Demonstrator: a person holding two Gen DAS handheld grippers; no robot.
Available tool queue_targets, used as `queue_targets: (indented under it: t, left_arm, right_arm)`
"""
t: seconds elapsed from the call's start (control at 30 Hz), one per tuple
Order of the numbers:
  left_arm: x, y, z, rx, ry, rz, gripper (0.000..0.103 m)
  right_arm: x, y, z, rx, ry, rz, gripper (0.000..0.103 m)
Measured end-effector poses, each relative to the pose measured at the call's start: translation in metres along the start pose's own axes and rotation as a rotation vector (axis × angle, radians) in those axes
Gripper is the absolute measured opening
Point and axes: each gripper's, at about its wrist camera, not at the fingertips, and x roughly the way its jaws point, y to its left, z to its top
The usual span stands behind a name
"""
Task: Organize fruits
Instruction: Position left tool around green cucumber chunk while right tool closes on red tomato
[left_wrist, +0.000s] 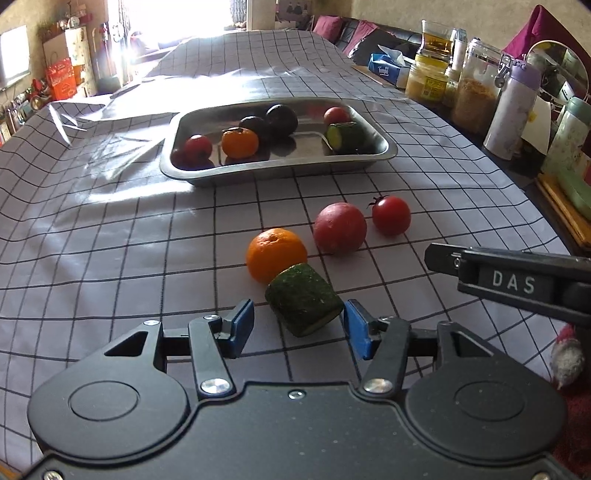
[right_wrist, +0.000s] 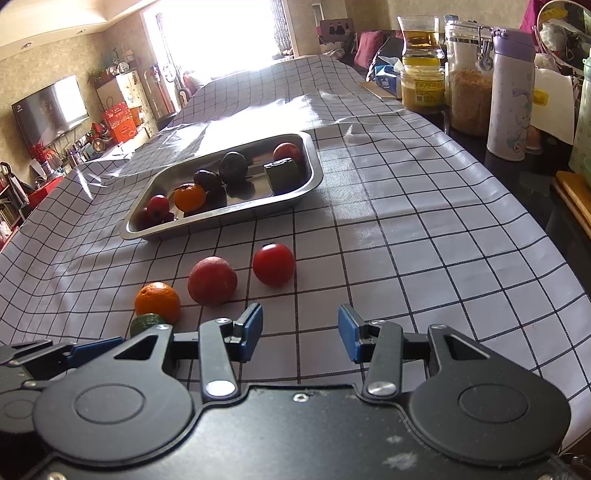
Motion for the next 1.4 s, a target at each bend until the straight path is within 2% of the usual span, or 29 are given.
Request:
queue_targets:
  t: [0.27,0.37,0.6,0.7,0.87,0.93,1.03,1.23,1.4]
  left_arm:
    - [0.013,-0.001,0.008,-0.007,0.0,0.031,0.059]
    - [0.016,0.002,0.009,-0.023,0.017,0.014,0.051]
    - [0.005,0.012,0.009,-0.047,0.033,-0.023,0.048]
    - [-0.002,0.021,0.01,-0.068,0.025,-0.014,0.045]
    - [-0.007,0.038,0.013,-0.107,-0.008,0.013,0.046]
    - [-0.007,0.043,0.014,-0.115,-0.011,0.002,0.046]
    - [-0.005,0.046,0.015,-0.114,-0.017,0.007,0.051]
    - [-0.002,0.059,0.019,-0.142,-0.032,0.0,0.051]
    - [0.005,0.074,0.025,-0.181,-0.017,0.014,0.049]
  right_arm:
    - [0.001,-0.004,0.002,0.007,-0.003,-0.005,0.047]
    - [0.003,-0.005,0.003,0.011,0.0,-0.009,0.047]
    - [0.009,-0.004,0.005,0.004,0.01,-0.023,0.047]
    - [0.012,-0.001,0.007,-0.007,0.011,-0.025,0.047]
    - [0.019,0.009,0.013,-0.032,0.004,-0.029,0.047]
    - [0.023,0.013,0.016,-0.043,0.0,-0.035,0.047]
    - [0.028,0.018,0.021,-0.06,-0.008,-0.046,0.047]
    - [0.043,0.024,0.027,-0.082,0.005,-0.068,0.047]
    - [0.052,0.03,0.029,-0.087,0.027,-0.042,0.047]
